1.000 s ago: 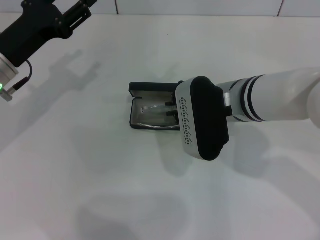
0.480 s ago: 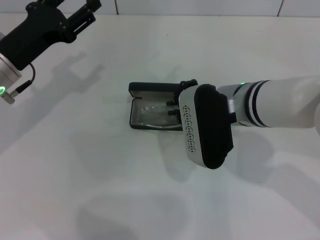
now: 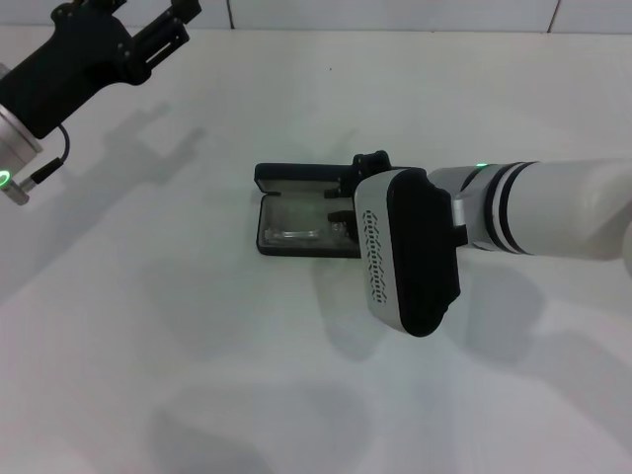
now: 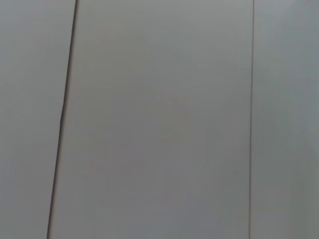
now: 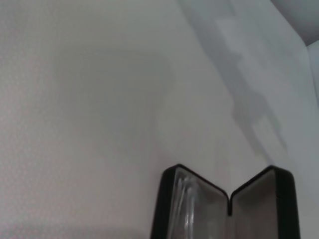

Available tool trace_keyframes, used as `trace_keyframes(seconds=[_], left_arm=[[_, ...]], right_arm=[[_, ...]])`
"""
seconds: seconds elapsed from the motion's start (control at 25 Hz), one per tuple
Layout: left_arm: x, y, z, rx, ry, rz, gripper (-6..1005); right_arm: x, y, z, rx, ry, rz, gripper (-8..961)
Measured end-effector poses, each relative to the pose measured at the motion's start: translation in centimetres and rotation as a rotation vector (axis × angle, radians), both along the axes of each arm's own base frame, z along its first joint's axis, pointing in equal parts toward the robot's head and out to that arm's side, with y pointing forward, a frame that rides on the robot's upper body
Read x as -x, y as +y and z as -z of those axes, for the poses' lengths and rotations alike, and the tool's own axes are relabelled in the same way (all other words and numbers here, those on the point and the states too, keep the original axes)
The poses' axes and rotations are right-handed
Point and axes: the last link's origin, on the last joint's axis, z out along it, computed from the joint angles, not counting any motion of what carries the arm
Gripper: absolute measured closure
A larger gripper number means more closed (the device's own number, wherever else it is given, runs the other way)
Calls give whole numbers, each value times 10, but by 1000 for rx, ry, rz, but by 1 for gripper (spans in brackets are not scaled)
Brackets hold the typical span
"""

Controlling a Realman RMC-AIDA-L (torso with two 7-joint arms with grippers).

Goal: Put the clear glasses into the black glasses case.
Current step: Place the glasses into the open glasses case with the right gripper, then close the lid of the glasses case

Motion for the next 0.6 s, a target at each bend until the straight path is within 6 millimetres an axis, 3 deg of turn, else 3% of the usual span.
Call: trace_keyframes(seconds=[0.4,0.6], left_arm=[[1,-1,-1,-2,3,1,300],[0,0,-1,-3,3,5,300]], right_arm=[[11,-18,0,74,36,36,757],[18,-33,-16,232,60,128,758]])
